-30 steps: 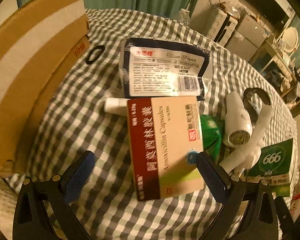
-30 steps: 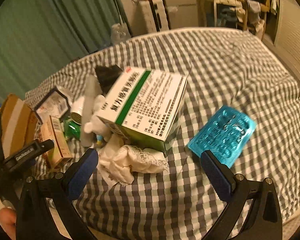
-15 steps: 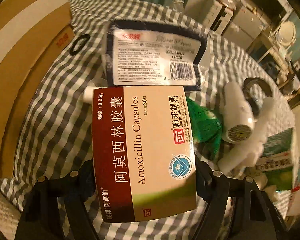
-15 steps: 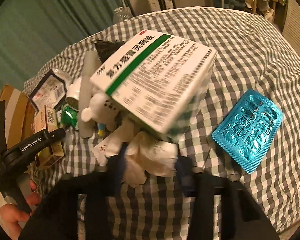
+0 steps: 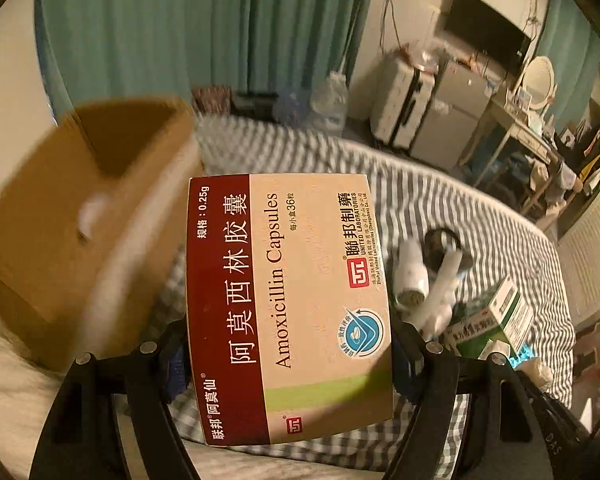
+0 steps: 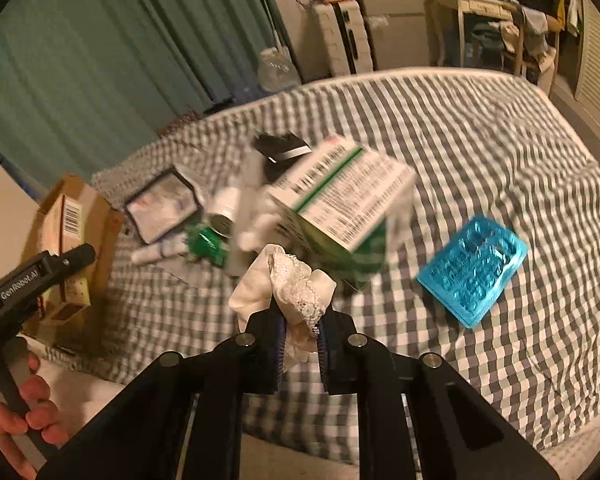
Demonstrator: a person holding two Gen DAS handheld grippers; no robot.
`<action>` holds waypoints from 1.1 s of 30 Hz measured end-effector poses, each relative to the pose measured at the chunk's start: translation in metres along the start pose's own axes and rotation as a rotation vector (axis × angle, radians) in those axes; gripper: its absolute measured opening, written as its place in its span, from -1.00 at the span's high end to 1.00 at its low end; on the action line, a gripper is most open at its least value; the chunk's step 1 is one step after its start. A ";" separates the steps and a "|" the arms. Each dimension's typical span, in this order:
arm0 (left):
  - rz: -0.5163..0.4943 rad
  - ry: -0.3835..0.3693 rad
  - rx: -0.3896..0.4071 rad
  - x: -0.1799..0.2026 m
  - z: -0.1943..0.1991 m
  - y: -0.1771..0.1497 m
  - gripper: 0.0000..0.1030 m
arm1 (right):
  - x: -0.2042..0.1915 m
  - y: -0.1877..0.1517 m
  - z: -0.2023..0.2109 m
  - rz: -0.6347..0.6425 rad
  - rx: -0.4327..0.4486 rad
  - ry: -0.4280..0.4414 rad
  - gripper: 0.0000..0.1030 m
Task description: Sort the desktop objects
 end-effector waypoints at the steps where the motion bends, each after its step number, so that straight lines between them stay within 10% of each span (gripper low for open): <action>1: -0.005 0.008 0.011 -0.004 0.009 -0.001 -0.54 | -0.013 0.005 0.000 0.008 0.007 0.011 0.75; 13: 0.331 0.355 0.129 -0.196 0.070 0.028 -0.54 | -0.187 0.039 0.038 0.258 0.110 0.286 0.75; 20: 0.439 0.327 0.070 -0.232 0.044 0.012 -0.54 | -0.324 0.042 0.003 0.435 0.069 0.429 0.75; 27: 0.452 0.313 0.071 -0.228 0.034 0.012 -0.55 | -0.370 0.052 -0.030 0.409 -0.002 0.501 0.72; 29: 0.466 0.327 0.058 -0.231 0.032 0.009 -0.63 | -0.375 0.059 -0.036 0.398 0.000 0.485 0.55; 32: 0.494 0.395 0.039 -0.240 0.033 0.006 -1.00 | -0.377 0.077 -0.040 0.366 0.034 0.475 -0.66; 33: 0.498 0.418 0.043 -0.245 0.037 0.006 -1.00 | -0.376 0.081 -0.040 0.350 0.039 0.482 -0.66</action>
Point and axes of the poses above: each gripper's, at about its wrist camera, not at the fingertips, and z roughly against the way its jaws point, x to its right, y to its top, the point moved 6 cm from there along -z, roughly the way its jaws point, and after that the axes turned 5 degrees about -x, right-handed, at the moved point
